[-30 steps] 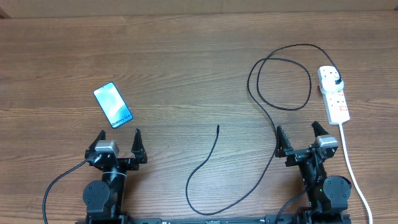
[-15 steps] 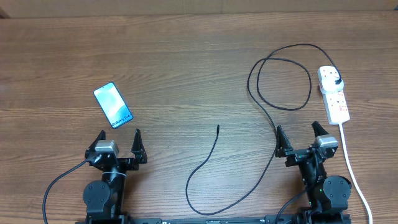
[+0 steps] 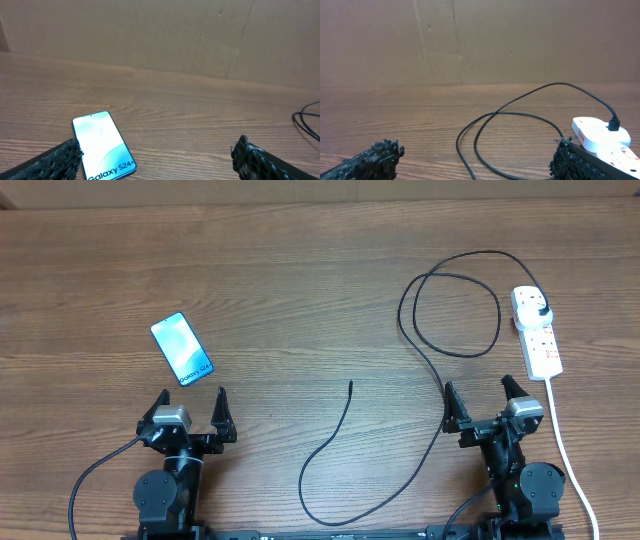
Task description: Plug charger to phone and switch on socket
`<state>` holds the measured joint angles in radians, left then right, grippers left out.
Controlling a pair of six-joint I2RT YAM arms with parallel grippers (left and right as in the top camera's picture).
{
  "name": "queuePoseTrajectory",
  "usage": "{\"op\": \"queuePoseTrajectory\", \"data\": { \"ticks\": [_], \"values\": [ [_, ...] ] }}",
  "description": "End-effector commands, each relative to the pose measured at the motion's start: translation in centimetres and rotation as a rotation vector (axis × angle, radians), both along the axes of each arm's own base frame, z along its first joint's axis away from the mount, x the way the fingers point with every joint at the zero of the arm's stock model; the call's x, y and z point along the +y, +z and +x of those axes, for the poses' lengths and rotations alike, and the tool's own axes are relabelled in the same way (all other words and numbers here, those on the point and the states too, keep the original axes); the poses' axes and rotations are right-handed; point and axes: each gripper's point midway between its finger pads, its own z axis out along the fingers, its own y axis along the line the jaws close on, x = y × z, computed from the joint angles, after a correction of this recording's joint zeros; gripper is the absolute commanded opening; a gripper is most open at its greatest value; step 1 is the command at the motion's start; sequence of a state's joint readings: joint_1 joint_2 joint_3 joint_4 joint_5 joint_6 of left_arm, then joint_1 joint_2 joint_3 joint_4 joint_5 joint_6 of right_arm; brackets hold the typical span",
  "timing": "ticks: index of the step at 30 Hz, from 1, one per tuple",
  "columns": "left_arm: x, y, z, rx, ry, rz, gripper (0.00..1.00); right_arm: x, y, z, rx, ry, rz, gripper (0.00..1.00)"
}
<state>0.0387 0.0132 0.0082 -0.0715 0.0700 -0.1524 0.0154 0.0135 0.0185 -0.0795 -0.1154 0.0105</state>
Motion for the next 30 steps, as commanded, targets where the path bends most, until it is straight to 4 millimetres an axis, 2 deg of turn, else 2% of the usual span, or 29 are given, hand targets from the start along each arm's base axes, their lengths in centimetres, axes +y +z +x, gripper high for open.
{"op": "queuePoseTrajectory", "data": {
  "ticks": [1, 30],
  "values": [
    [0.00, -0.04, -0.03, -0.003, 0.001, 0.018, 1.00, 0.03, -0.21, 0.00, -0.004, -0.002, -0.005, 1.00],
    [-0.02, 0.10, -0.17, 0.009, 0.000, 0.018, 1.00, 0.03, -0.21, 0.00, -0.004, -0.002, -0.005, 1.00]
  ]
}}
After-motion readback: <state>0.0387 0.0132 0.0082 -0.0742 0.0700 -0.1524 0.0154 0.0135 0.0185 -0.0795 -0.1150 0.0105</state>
